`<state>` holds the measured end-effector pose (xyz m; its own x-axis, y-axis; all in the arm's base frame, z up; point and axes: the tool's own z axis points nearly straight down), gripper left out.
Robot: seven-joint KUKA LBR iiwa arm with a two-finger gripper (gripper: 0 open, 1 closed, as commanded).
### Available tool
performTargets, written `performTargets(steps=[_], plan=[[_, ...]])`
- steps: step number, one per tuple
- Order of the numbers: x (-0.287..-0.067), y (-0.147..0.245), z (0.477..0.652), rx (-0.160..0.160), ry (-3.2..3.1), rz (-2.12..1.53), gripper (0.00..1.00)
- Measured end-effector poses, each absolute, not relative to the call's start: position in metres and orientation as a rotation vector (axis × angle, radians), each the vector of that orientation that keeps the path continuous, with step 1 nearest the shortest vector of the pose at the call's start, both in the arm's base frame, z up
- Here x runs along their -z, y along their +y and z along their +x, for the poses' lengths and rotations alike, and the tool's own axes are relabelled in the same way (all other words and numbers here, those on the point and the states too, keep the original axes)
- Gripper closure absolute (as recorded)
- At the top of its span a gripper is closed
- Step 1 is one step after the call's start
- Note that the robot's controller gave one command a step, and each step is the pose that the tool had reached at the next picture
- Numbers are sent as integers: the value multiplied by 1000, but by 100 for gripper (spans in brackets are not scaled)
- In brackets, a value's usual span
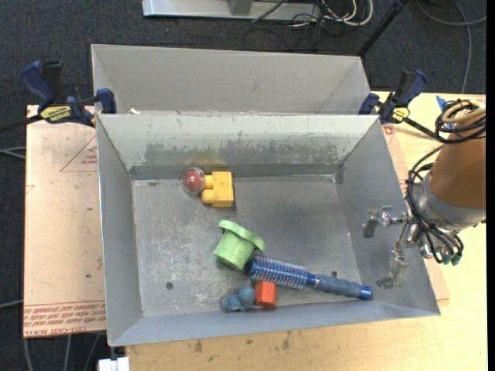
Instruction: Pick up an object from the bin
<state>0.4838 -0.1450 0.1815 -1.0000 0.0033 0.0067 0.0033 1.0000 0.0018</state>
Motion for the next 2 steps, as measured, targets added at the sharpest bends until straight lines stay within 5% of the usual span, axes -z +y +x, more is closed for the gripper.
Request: performTargets(steps=[1,2], plan=[[-68,-36,483,6,-3147,-198,0],[-101,6,496,6,-3135,-269,0]])
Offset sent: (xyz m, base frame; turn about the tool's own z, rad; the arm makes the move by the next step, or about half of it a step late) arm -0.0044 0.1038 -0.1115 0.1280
